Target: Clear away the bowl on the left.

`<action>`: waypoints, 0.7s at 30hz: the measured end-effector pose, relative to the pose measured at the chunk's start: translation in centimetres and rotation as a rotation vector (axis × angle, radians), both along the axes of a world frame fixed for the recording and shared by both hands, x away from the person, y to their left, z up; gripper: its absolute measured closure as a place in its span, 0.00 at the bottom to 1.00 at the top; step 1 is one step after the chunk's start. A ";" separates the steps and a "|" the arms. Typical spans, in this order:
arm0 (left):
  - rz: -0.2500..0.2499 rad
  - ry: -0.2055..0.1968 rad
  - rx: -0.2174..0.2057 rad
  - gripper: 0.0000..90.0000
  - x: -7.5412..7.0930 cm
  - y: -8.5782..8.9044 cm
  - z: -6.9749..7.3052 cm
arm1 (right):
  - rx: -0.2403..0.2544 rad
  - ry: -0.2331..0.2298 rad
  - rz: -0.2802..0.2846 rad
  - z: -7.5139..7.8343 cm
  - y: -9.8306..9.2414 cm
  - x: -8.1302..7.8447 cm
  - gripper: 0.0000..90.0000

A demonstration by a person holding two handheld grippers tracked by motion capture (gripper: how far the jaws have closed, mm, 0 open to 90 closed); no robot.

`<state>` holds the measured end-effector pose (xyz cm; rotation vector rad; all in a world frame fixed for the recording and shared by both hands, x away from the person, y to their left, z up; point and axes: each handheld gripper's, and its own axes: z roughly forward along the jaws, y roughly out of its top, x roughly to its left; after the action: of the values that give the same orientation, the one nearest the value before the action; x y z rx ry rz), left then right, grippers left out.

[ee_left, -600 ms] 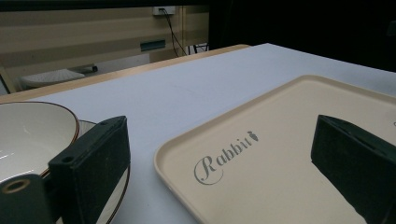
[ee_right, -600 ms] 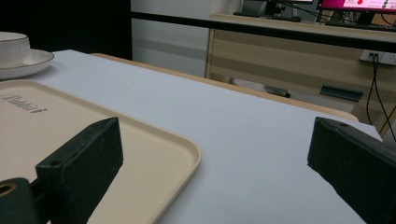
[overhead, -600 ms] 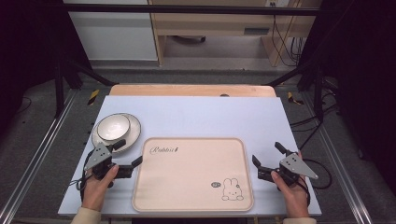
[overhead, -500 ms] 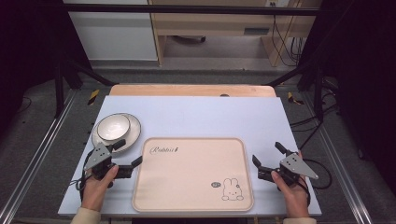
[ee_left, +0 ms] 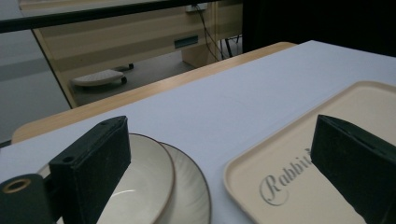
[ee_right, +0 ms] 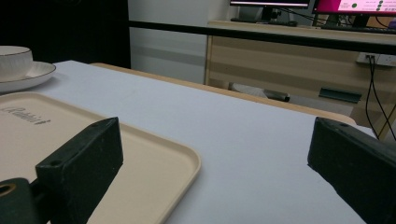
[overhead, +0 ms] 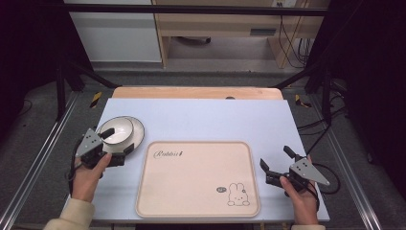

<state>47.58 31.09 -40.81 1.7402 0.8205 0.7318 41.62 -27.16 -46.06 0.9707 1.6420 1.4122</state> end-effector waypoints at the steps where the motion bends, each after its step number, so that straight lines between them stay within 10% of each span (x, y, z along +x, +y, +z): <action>1: 0.000 0.000 0.000 0.06 0.0 0.0 0.0 | 0.000 0.000 0.000 0.0 0.0 0.0 0.04; 21: 0.184 0.095 0.082 0.07 5.0 2.9 1.9 | -0.026 0.004 0.013 0.1 0.9 -0.1 0.04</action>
<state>52.61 34.01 -38.89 1.8001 1.0386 0.8194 41.53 -26.23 -45.98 0.9500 1.6688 1.3953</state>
